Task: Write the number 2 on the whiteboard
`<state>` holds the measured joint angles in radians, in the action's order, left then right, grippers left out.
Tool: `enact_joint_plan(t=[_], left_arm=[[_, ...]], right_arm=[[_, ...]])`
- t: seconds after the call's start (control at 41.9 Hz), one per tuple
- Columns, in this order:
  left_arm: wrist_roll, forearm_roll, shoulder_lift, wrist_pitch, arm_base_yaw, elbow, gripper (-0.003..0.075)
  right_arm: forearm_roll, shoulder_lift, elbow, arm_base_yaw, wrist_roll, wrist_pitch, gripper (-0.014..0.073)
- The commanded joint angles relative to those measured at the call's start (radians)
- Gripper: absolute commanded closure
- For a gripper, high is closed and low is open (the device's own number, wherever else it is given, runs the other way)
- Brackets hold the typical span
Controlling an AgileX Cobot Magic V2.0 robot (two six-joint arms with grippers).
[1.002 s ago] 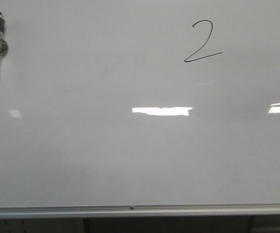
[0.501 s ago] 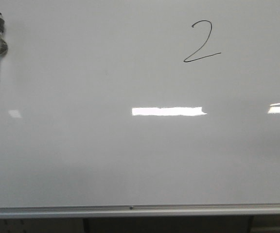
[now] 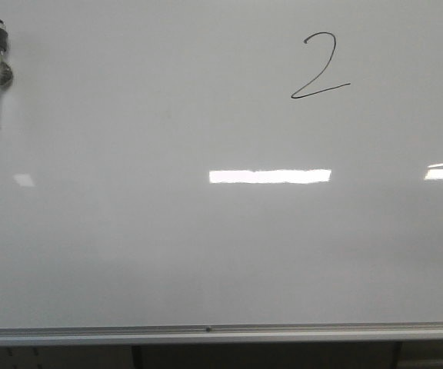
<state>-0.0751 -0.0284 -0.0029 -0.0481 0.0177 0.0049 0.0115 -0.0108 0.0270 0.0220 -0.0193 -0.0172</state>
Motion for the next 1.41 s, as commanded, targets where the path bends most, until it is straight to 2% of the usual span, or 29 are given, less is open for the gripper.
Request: enact_joint_plan(t=[0.0, 0.429, 0.668, 1.384], left_arm=[[0.0, -0.008, -0.02, -0.085, 0.003, 0.022, 0.074], [0.0, -0.008, -0.02, -0.085, 0.003, 0.022, 0.074], [0.0, -0.008, -0.02, -0.085, 0.003, 0.022, 0.074], [0.0, -0.008, -0.02, -0.085, 0.003, 0.022, 0.074]], right_arm=[[0.001, -0.015, 0.0, 0.005, 0.002, 0.129, 0.0664], [0.001, -0.015, 0.0, 0.005, 0.002, 0.128, 0.0664], [-0.004, -0.015, 0.0, 0.005, 0.012, 0.056, 0.0664], [-0.031, -0.015, 0.0, 0.005, 0.007, 0.118, 0.0664]])
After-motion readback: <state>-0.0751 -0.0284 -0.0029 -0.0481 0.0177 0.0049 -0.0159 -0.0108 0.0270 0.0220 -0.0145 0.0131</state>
